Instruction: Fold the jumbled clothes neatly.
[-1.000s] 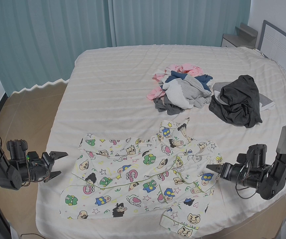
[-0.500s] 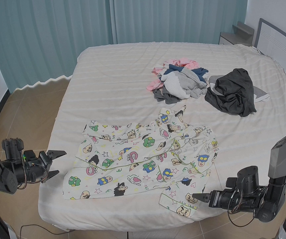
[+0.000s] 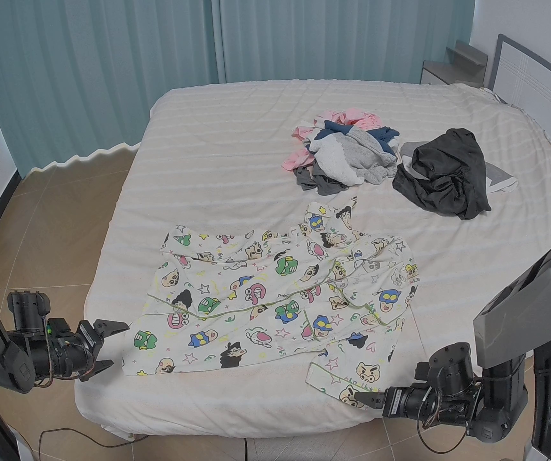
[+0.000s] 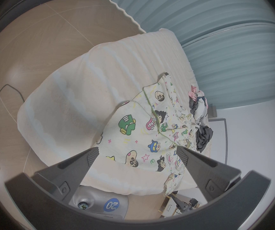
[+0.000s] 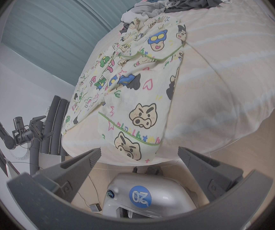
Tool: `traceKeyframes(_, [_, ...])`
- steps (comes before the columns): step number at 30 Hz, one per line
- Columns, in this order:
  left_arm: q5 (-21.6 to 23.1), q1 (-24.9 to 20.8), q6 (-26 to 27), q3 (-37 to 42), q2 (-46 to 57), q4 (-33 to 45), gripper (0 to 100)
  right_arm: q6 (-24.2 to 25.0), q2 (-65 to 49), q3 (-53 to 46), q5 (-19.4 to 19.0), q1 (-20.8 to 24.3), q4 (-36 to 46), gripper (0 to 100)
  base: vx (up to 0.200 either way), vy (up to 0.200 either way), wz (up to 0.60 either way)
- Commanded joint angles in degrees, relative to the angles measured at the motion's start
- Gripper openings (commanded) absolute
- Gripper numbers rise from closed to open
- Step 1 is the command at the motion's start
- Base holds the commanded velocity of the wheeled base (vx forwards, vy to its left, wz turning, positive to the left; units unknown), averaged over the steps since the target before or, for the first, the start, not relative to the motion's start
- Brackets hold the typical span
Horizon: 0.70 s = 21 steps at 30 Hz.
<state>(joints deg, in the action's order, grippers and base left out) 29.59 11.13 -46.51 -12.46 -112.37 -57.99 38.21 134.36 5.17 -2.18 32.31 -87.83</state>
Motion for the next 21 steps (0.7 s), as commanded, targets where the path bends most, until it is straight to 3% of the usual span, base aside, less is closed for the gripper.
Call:
traceKeyframes(1, [0.03, -0.41, 0.01, 0.33, -1.97, -0.02, 100, -0.06, 3.27, 1.86, 0.16, 0.74, -0.06, 100, 0.000, 0.000, 0.00])
traceKeyframes(21, [1.26, -0.41, 0.01, 0.86, -2.15, -0.11, 100, 2.22, 4.50, 8.10, -0.10, 1.53, 0.03, 100, 0.000, 0.000, 0.00])
